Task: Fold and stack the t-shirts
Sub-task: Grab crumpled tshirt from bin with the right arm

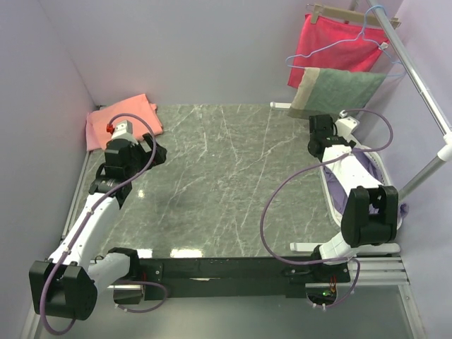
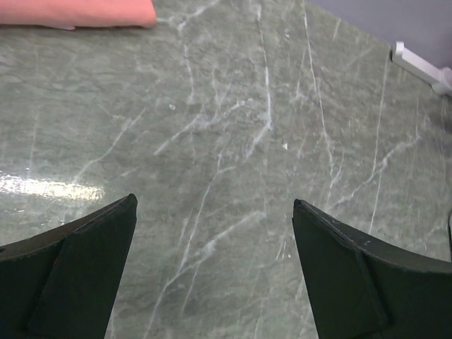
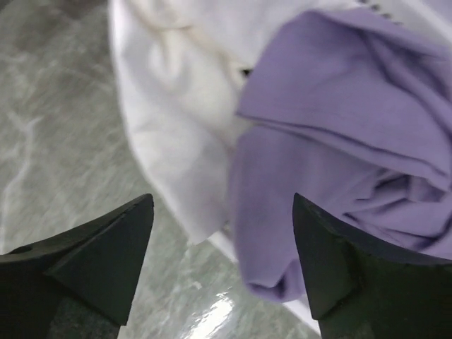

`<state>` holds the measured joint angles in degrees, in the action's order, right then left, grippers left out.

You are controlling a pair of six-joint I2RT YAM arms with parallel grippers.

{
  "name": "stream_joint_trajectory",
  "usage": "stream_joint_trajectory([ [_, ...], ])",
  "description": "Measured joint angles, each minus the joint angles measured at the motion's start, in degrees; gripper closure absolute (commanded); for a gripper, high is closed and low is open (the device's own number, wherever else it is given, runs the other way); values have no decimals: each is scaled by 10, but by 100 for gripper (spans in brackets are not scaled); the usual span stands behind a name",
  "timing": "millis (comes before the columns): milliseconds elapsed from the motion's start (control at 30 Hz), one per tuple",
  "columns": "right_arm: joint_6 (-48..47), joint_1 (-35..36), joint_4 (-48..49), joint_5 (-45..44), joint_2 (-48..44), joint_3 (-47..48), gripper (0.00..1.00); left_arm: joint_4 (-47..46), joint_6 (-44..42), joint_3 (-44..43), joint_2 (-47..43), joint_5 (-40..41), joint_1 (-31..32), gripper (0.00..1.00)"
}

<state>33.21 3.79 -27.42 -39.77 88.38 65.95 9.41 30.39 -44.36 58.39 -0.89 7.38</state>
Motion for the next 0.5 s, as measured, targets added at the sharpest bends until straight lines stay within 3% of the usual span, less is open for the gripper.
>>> stream_joint_trajectory([
  [67, 12, -8, -10, -15, 0, 0, 18, 0, -4, 0, 2, -13, 0, 3],
  [167, 24, -23, -21, -24, 1, 0, 28, 0, -8, 0, 2, -26, 0, 3],
  [233, 30, -30, -22, -27, 1, -3, 45, 0, -8, 0, 2, -33, 0, 3],
  [300, 34, -34, -21, -29, 1, -15, 50, 0, -8, 0, 2, -38, 0, 3],
  [400, 33, -34, -18, -24, 1, -39, 67, 1, -8, 1, 2, -38, 0, 3],
  [467, 31, -34, -19, -21, 1, -45, 99, 3, -8, 1, 2, -38, 0, 3],
  [500, 30, -34, -20, -19, 1, -46, 100, 5, -8, 1, 2, -38, 0, 3],
])
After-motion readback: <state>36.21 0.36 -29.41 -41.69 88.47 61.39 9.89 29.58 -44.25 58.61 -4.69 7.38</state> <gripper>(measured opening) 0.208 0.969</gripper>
